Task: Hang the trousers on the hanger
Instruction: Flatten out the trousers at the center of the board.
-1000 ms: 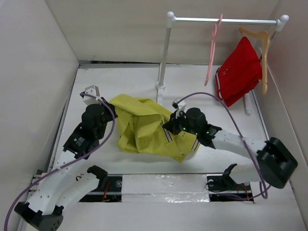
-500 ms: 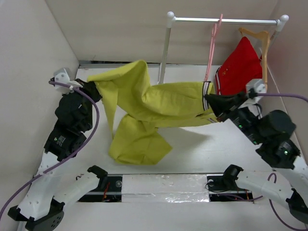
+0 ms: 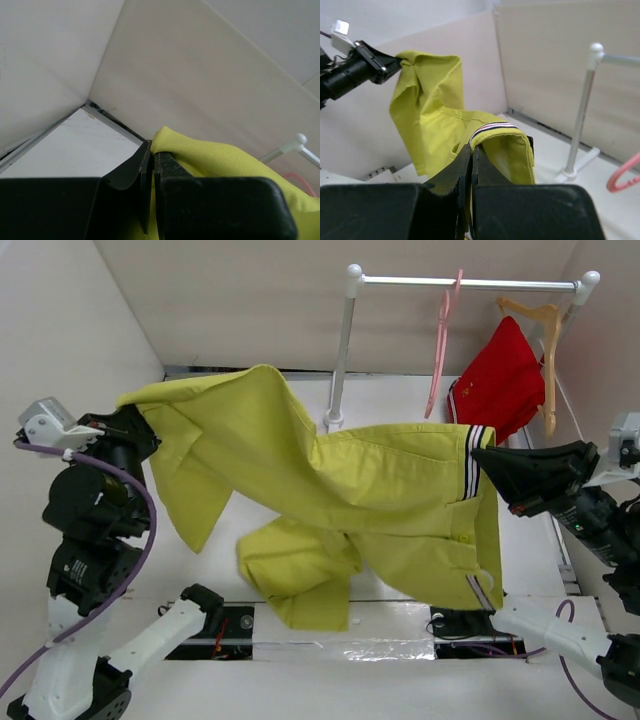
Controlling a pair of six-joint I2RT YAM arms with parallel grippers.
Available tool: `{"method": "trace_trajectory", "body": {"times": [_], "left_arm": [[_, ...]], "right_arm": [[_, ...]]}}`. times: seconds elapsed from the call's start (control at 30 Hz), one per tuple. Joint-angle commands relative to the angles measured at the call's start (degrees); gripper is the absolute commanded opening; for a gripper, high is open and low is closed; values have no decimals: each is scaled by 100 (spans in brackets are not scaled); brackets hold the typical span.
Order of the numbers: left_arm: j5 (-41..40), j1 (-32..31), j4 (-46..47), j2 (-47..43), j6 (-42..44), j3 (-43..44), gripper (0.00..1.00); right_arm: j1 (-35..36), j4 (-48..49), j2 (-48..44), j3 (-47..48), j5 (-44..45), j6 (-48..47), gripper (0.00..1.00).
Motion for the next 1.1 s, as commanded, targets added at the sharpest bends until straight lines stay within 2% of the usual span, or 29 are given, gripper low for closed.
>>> {"method": "trace_trajectory", "body": {"times": [0.0,0.03,0.1,0.17,0.2,0.23,0.27,0.37,0.4,0.43,0.5,0.53,0.6,0.63,0.67,0.73,0.8,0.83,0.9,0.93,0.97,1.0,1.03,1.07], "left_arm": [[-144,43,254,384,122,-464,0],[-91,43,279,508,69,-752,0],[-29,113,463,980,-11,-1053,0],[338,262,525,1377,-449,-1282,0],[653,515,726,1762,-564,-1352,0],[1309,648,928,1966,-643,-1544,0],[1550,771,1087,2177,-670,-1607,0],[1878,1001,1255,3415,-662,-1293,0],[1895,1001,1090,4167,-557,-1083,1],[1965,1001,897,4574,-469,-489,9],[1931,1001,360,5461,-258,138,16],[1826,949,272,5649,-188,550,34],[1816,948,122,5817,-152,773,53],[1860,948,139,5739,-187,704,61],[1878,948,400,5417,-265,312,62],[1878,948,709,4994,-493,-225,62],[1904,1001,1007,4293,-853,-831,62],[1948,1001,1157,4010,-1255,-1600,61],[1975,1001,1718,3178,-1574,-2474,59],[1905,1001,1886,2903,-2028,-3278,57],[1861,1001,1966,2665,-2241,-3678,56],[1887,1001,2167,2167,-2400,-4021,56],[1826,1001,2169,1927,-2567,-4590,54],[1747,1001,2134,1707,-2812,-4814,54]], "right_arm": [[13,283,-196,-535,1313,237,0],[65,337,-214,-1130,1633,255,0],[66,329,-74,-1608,2369,308,0],[-178,416,111,-2276,2777,509,0],[-319,504,111,-2470,2866,580,0],[-477,574,76,-2663,2823,641,0],[-810,688,-107,-3117,2805,764,0],[-1435,1145,-345,-3997,2858,879,0],[-1950,1198,-346,-4158,2779,897,0],[-2234,1286,-294,-4298,2683,906,0],[-3110,1646,108,-4562,2219,862,0],[-3394,1769,285,-4607,2077,836,0],[-3922,2094,672,-4599,1866,818,0],[-4420,2130,987,-4538,1821,818,0],[-4651,2261,1208,-4424,1629,809,10],[-5099,2525,1366,-4309,1234,722,39],[-5155,2606,1490,-4125,603,651,64],[-5155,2518,1543,-3941,434,633,74],[-4831,2631,1562,-3957,-101,555,78],[-4682,2632,1527,-3992,-209,528,77],[-4515,2649,1387,-4140,-253,450,73],[-4165,2728,1307,-4237,-393,431,64],[-3970,2763,1219,-4334,-516,414,29],[-3751,2763,1132,-4448,-639,431,15]]}}
